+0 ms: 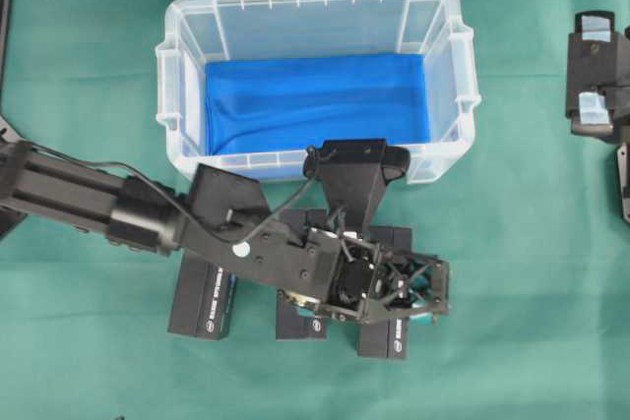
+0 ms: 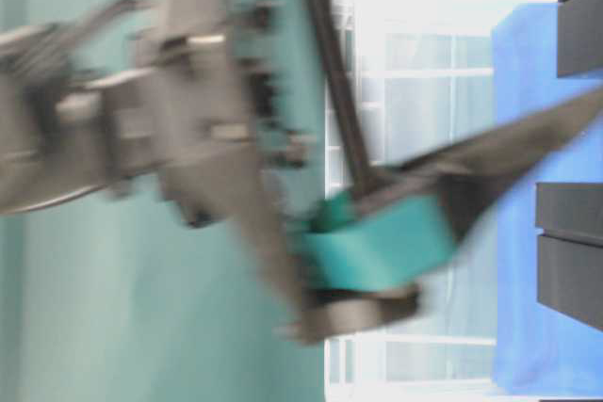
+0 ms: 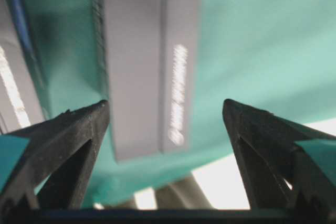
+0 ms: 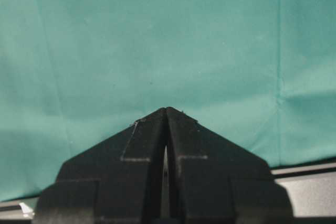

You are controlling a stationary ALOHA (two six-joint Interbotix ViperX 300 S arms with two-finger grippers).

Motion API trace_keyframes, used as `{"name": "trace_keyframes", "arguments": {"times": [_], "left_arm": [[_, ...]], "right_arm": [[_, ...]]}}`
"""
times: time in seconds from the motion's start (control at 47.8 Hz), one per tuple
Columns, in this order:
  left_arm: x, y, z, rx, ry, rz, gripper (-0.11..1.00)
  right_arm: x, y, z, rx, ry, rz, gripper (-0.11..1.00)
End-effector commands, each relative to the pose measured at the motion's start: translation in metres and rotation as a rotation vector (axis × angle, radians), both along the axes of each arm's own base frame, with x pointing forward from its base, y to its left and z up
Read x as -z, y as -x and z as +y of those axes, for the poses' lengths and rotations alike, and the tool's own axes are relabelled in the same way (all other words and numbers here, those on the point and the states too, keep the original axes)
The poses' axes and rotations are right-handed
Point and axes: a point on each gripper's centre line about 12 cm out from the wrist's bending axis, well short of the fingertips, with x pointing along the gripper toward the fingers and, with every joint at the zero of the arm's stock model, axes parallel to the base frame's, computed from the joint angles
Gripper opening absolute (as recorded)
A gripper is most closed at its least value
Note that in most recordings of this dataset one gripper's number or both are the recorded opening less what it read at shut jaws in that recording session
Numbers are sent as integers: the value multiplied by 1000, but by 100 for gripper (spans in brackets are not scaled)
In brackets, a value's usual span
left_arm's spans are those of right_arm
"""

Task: Take the box out of the case with the left arm.
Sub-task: 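Carry the box forward and lower it onto the table right of the middle box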

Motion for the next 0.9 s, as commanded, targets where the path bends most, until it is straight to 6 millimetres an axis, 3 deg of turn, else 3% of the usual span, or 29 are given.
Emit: {"name": "trace_keyframes", "arguments": {"times": [0.0,0.251,0.879], "left_arm": [[-44,-1,-3,4,31,-95,92],[-73,-12,-10,12,44,-147,92],[-80,3,-13,39,12,-65,92]], "right_arm": [[-4,-1,0,-2,2,-17,-1],[-5,-1,0,-2,2,-18,-1],[-4,-1,0,0,0,-15,-1]]}}
